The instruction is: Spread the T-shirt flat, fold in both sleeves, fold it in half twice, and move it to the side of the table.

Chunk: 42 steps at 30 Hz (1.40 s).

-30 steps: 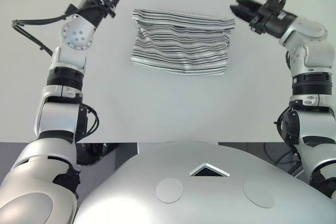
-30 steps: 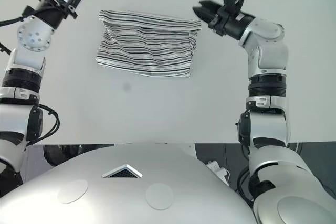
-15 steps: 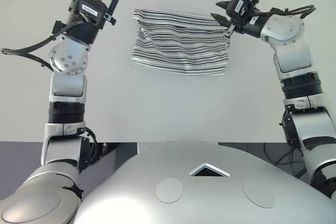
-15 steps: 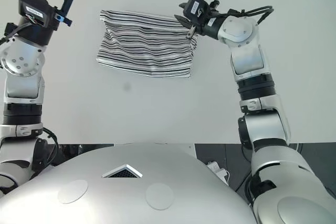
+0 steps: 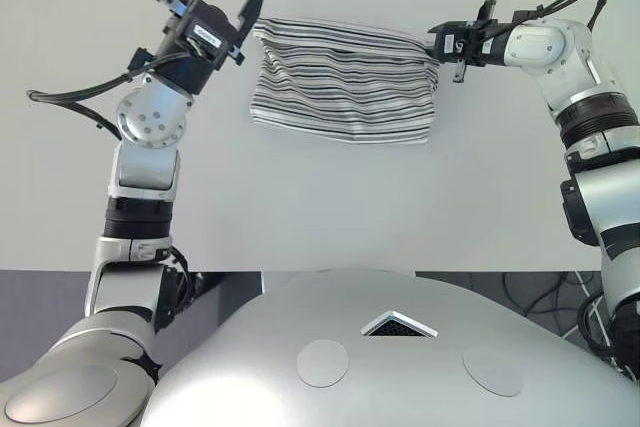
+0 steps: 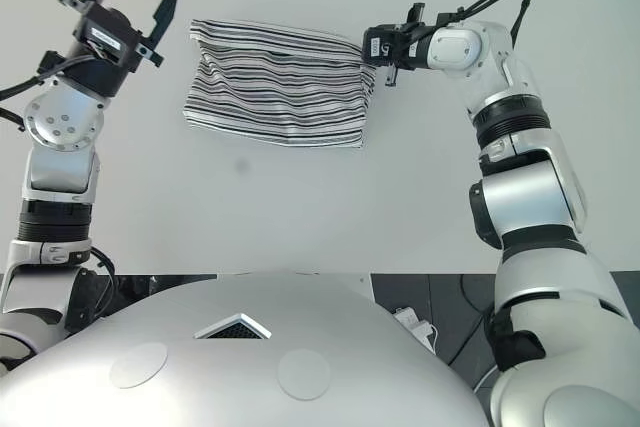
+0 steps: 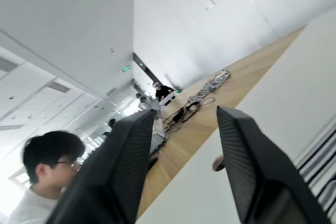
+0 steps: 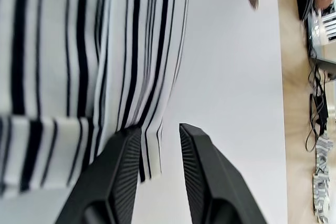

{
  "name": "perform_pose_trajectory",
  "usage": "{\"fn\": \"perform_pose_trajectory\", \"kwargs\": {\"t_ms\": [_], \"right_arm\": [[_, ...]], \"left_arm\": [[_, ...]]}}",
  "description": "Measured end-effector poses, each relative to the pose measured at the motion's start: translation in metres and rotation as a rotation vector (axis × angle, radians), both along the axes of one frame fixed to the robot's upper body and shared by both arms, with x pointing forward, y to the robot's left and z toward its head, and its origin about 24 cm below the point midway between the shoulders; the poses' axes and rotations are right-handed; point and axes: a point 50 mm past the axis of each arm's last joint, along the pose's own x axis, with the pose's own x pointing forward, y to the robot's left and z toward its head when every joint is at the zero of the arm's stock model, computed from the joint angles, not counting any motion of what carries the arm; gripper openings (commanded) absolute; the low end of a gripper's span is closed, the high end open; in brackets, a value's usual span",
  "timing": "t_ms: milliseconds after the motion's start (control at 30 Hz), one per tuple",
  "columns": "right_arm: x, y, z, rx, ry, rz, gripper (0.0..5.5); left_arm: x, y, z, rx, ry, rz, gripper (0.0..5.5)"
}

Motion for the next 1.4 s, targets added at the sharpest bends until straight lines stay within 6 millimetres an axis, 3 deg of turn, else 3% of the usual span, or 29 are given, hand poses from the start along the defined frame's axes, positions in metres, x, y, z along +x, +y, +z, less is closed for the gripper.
{"fn": "perform_pose_trajectory", "kwargs": {"t_ms": [233, 400, 467, 600, 733, 867, 1033, 1167, 1267, 1400], "right_arm": [[0.003, -0.001, 0.002, -0.037, -0.049, 0.007, 1.36], [0.018, 0.017, 0.055, 0.303, -0.246, -0.031, 1.36], [0.019, 0.021, 0.064, 0.342, -0.290, -0.029, 1.36], [0.021, 0.041, 0.055, 0.344, -0.274, -0.003, 1.36], [0.016, 0.045, 0.023, 0.180, -0.178, 0.039, 1.36], [0.011, 0.031, -0.005, 0.020, -0.076, 0.025, 1.36], [0.015, 0.025, -0.003, -0.086, -0.066, 0.052, 1.36], [0.014, 0.008, -0.004, -0.196, -0.088, 0.058, 1.36], [0.010, -0.022, -0.001, -0.319, -0.102, 0.062, 1.36], [-0.019, -0.061, 0.009, -0.407, 0.022, 0.087, 1.36]], "left_arm": [[-0.008, -0.008, -0.009, 0.041, 0.030, -0.040, 2.19], [-0.009, -0.005, -0.013, -0.186, 0.044, 0.027, 2.19], [-0.011, 0.002, -0.011, -0.268, 0.034, 0.060, 2.19], [-0.014, 0.002, -0.009, -0.337, -0.030, 0.099, 2.19], [-0.016, -0.001, -0.008, -0.329, -0.055, 0.101, 2.19], [-0.016, 0.000, -0.005, -0.324, -0.073, 0.098, 2.19], [-0.016, 0.004, -0.005, -0.312, -0.074, 0.110, 2.19], [-0.015, 0.010, -0.004, -0.290, -0.067, 0.133, 2.19], [-0.013, 0.012, -0.005, -0.238, -0.061, 0.145, 2.19], [-0.012, 0.020, -0.001, -0.184, -0.078, 0.168, 2.19]]}}
